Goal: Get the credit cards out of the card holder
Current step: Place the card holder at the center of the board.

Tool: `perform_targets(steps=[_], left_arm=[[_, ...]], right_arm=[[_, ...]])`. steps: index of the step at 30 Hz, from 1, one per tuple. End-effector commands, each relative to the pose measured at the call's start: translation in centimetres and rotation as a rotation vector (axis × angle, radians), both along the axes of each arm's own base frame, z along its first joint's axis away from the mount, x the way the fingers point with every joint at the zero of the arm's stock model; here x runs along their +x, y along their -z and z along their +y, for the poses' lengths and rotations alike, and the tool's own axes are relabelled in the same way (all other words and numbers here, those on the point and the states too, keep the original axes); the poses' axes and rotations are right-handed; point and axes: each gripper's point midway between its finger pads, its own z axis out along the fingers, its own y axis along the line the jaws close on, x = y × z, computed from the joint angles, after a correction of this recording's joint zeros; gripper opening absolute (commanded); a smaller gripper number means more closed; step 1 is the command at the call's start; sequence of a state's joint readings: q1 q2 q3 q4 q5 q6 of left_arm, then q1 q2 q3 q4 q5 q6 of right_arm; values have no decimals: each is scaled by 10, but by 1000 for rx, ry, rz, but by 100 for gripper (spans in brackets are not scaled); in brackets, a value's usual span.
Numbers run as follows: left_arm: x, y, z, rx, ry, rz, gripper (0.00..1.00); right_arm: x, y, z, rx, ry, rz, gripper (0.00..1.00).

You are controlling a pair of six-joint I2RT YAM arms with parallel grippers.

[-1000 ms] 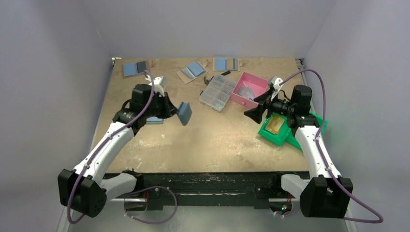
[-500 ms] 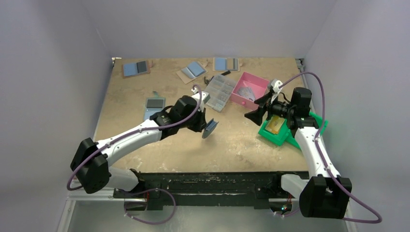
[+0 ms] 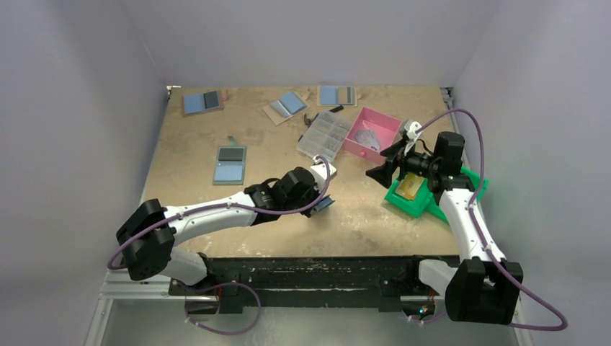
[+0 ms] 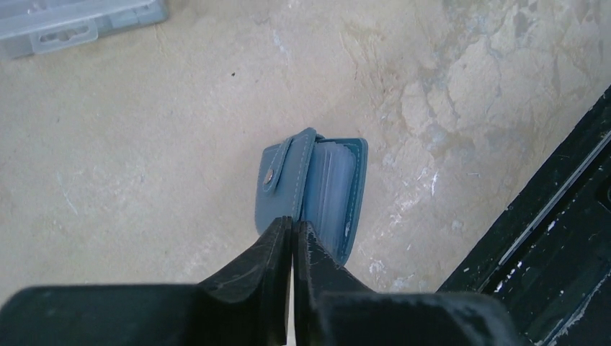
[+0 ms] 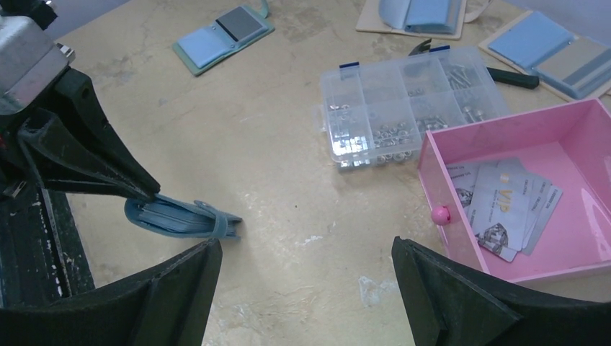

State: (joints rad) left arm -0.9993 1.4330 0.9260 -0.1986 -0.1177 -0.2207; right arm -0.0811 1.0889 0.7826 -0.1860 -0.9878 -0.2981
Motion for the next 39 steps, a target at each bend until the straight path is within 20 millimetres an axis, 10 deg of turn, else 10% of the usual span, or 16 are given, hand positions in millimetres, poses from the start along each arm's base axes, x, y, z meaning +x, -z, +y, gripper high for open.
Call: perform_targets(steps=[1, 23, 30, 39], left_arm=[[-2, 17, 4, -6, -39, -3, 12], [-17, -3, 3, -298, -133, 39, 66], [-11, -19, 16, -401, -269, 41, 98], [-20, -46, 21, -616, -346, 107, 97]], right_arm=[[3, 2, -1, -7, -20, -33, 99], [6, 16, -5, -28, -17, -11, 99], [5, 15, -5, -31, -25, -19, 99], [2, 14, -3, -29, -48, -23, 99]])
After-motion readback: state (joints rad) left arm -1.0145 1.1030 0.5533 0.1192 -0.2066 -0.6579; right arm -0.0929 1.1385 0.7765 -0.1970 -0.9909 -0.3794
